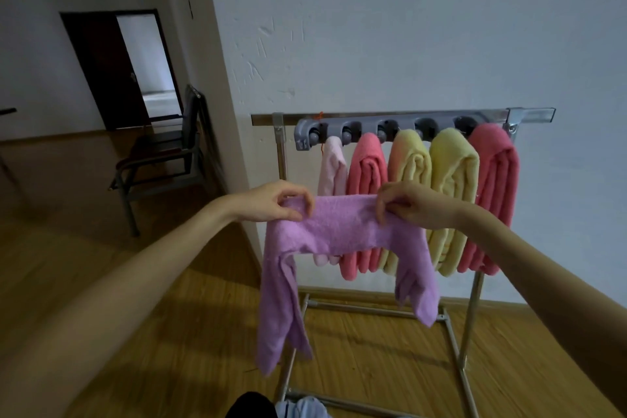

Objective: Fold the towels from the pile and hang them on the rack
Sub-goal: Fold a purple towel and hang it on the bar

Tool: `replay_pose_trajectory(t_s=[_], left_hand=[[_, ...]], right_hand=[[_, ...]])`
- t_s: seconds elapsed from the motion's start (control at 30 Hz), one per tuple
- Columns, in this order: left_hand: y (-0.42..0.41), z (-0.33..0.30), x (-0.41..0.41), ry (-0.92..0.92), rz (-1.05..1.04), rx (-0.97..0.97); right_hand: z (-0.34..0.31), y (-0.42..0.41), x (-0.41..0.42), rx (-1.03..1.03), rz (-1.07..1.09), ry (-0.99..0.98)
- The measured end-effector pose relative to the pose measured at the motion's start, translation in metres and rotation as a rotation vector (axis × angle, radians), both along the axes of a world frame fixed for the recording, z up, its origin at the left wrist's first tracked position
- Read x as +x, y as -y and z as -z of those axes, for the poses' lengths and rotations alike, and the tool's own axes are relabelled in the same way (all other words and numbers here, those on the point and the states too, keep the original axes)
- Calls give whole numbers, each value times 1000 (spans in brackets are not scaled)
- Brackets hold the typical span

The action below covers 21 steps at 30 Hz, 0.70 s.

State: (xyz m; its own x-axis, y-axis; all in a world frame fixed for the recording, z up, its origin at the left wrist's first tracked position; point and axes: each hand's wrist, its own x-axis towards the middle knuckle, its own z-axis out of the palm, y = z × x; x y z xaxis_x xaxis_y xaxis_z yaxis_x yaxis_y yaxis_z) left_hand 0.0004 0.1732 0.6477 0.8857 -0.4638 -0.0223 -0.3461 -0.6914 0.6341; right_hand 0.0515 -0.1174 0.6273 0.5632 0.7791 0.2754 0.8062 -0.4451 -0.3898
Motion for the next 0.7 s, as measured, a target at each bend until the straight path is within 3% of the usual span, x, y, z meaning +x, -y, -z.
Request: replay_pose_trajectory(t_s=[0.2,0.37,0.53,0.7], left_hand=[[0,-4,1,175,53,350],[0,-11,1,276,53,529],[7,-13,3,494,-71,572],[7,-18,9,709,-181,597]], right_hand=[[-4,-5,1,-192,74,73],[-11,-13,-7,-372,27,201],[-31,-32,-11,-466,79,228],[-45,-40,-3,-432,125,279]])
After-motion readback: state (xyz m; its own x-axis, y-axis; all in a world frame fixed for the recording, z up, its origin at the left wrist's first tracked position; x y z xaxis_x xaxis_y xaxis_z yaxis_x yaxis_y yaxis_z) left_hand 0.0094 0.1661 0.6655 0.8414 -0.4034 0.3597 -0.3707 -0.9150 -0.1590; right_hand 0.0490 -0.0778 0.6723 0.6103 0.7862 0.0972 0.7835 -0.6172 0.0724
